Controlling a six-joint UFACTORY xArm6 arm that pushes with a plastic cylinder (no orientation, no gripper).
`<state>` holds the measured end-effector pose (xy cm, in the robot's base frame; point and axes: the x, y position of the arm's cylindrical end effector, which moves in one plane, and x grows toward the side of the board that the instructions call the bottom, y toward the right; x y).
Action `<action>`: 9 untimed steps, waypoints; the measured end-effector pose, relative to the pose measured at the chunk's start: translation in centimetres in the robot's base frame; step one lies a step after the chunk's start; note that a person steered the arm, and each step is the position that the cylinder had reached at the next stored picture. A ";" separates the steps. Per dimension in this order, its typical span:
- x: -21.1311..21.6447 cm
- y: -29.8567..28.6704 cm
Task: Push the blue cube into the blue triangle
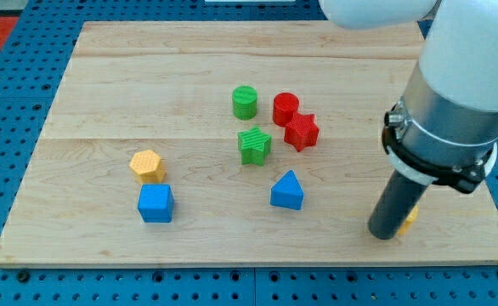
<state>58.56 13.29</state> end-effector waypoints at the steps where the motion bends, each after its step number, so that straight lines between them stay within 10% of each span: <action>1: 1.4 -8.3; 3: -5.3 -13.9; 5: -4.9 -0.4; 9: 3.3 -22.6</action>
<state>61.90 -9.27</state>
